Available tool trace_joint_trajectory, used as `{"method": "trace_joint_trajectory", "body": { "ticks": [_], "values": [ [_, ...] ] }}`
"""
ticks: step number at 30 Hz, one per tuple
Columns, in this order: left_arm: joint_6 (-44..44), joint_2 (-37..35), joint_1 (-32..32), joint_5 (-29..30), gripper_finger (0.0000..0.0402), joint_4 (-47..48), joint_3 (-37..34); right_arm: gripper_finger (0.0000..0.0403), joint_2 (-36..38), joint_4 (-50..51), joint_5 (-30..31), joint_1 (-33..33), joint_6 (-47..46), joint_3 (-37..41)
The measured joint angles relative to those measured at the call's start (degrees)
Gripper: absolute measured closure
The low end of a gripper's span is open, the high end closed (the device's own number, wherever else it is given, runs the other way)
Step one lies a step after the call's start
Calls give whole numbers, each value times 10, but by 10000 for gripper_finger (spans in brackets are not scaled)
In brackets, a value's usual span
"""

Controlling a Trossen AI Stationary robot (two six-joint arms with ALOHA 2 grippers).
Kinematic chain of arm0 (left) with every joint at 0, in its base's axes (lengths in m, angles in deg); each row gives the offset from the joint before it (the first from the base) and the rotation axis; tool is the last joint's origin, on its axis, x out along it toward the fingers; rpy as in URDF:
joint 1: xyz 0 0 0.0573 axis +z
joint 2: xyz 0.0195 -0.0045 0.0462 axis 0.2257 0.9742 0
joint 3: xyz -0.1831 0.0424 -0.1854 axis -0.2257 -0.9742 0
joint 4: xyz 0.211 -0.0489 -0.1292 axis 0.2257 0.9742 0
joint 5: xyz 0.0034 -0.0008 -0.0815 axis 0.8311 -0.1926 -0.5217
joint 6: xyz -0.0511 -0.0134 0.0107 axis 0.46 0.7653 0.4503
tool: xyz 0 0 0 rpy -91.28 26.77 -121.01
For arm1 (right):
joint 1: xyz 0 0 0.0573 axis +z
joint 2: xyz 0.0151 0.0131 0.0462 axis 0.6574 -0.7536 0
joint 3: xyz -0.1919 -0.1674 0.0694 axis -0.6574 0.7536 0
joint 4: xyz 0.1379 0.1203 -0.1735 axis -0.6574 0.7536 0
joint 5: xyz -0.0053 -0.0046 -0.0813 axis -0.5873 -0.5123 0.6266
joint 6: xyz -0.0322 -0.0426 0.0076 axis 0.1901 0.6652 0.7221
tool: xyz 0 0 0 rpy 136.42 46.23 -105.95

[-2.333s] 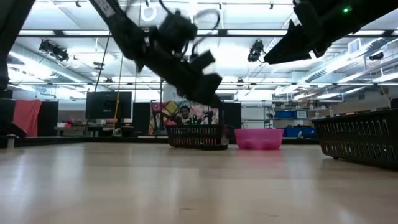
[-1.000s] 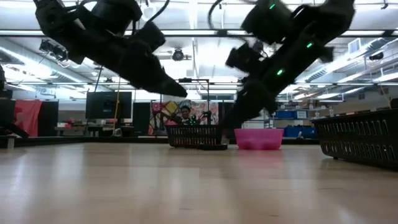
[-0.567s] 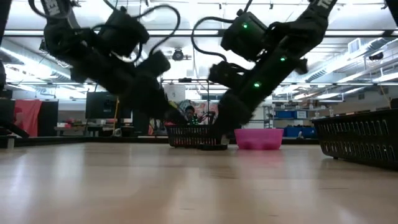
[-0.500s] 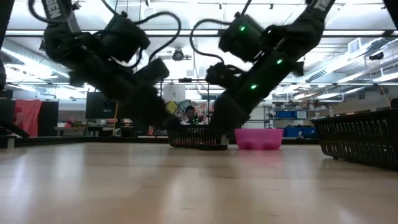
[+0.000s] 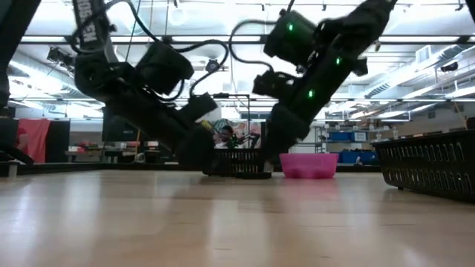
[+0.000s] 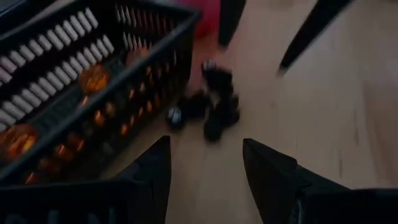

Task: Sort Halloween decoration
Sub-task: Put the black skeleton toy into the bottom black bin

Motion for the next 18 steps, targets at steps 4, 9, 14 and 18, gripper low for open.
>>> {"method": "trace_joint_trajectory", "body": {
  "ticks": [4,9,14,18],
  "values": [
    [-24,27,2,-1,230,-4,19,229,40,74,0,13,-15,-2],
    [-43,54,3,2,230,-16,42,229,72,99,1,26,-30,5],
    [-43,70,4,1,230,-17,60,229,90,113,16,38,-30,14],
    [-43,69,4,-12,245,-8,66,229,94,135,26,48,-42,15]
  ]
}}
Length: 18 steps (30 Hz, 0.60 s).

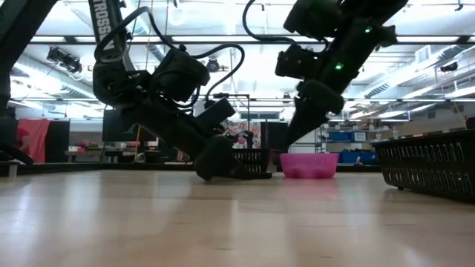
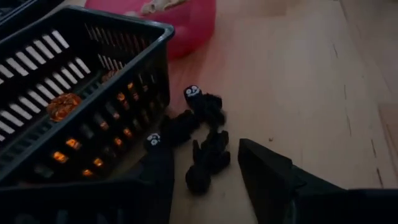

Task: Sort Halloween decoration
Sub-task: Put the black skeleton toy into the bottom black bin

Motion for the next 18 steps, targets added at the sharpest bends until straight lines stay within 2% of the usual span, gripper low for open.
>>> {"method": "trace_joint_trajectory", "body": {
  "ticks": [12,18],
  "values": [
    [-19,0,-1,-10,382,14,3,230,8,24,32,22,-20,0],
    [-27,-23,-1,-10,388,45,0,230,8,37,49,23,-20,0]
  ]
}}
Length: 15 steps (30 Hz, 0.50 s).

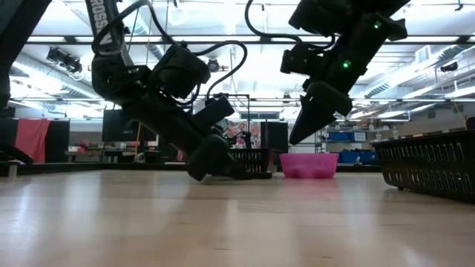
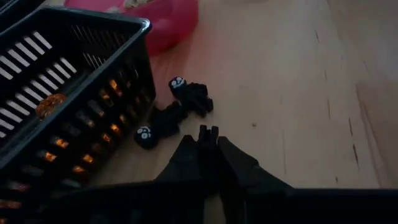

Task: Sort Halloween decoration
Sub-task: Put the black skeleton toy into the bottom black bin

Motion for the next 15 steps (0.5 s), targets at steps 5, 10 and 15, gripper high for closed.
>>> {"method": "trace_joint_trajectory", "body": {
  "ticks": [5,10,15],
  "values": [
    [0,-39,-1,4,387,41,-1,230,1,11,0,0,-1,0],
    [1,-78,-18,3,387,70,-1,230,16,35,0,6,-25,0],
    [5,-98,-36,-86,386,49,0,230,63,106,47,21,-60,0]
  ]
}}
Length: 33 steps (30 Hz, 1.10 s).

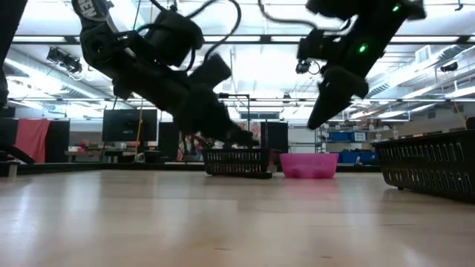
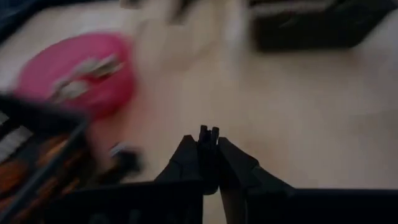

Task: Sort Halloween decoration
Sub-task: Put the black skeleton toy into the bottom black bin

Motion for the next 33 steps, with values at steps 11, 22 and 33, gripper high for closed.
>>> {"method": "trace_joint_trajectory", "body": {
  "ticks": [11,22,33],
  "values": [
    [47,46,-30,-131,386,-103,68,230,121,45,166,12,-20,45],
    [-8,163,-58,-150,386,5,291,230,186,20,211,4,-90,113],
    [-16,281,-41,-150,386,17,435,230,191,3,217,6,-89,115]
  ]
}}
